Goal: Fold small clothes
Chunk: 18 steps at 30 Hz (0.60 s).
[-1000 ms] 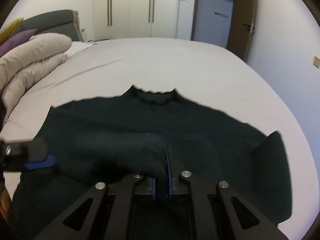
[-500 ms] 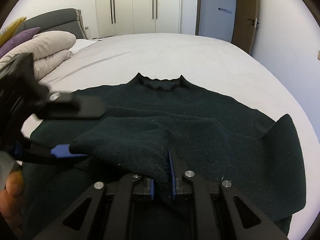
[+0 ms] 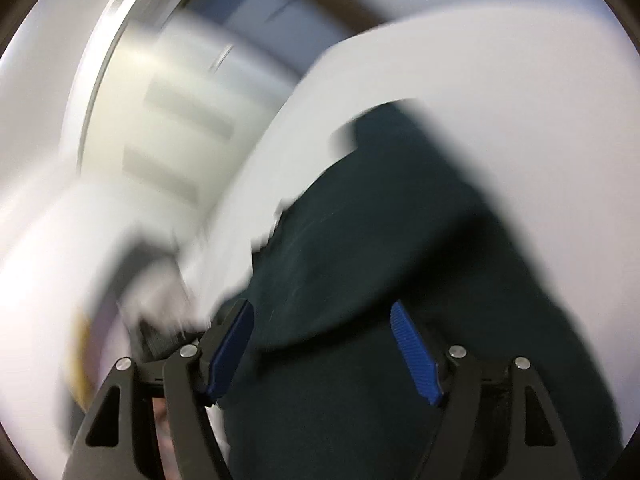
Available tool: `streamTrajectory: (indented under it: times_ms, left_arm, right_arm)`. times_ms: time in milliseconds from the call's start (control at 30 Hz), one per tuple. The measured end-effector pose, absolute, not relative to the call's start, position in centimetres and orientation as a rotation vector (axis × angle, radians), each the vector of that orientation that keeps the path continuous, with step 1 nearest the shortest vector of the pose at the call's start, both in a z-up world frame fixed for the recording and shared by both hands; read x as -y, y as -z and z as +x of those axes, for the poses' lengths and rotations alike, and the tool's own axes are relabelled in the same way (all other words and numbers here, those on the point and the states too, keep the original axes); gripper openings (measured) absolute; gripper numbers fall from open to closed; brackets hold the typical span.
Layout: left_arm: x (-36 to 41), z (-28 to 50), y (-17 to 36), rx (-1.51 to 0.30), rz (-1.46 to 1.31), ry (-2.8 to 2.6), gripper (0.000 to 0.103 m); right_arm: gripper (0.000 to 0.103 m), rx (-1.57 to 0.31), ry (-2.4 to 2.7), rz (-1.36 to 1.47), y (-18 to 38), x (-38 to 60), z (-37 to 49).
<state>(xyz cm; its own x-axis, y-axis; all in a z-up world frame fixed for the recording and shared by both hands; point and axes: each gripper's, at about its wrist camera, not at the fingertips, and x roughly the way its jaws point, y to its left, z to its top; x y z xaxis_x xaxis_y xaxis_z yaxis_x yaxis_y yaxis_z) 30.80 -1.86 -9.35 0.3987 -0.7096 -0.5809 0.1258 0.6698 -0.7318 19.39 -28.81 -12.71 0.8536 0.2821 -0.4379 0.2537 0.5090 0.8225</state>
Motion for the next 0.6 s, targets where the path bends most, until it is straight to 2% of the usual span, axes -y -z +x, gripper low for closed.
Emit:
streamTrajectory:
  times_ms: [133, 600]
  left_arm:
    - [0.8, 29.9, 7.5, -0.962, -0.567, 0.573, 0.009]
    - [-2.9, 27.7, 5.6, -0.848, -0.488, 0.583, 0.009]
  right_arm:
    - [0.068, -0.511, -0.003, 1.281, 15.6, 31.5, 17.0]
    - [0.069, -0.482, -0.062, 1.583, 17.2, 33.4, 23.2]
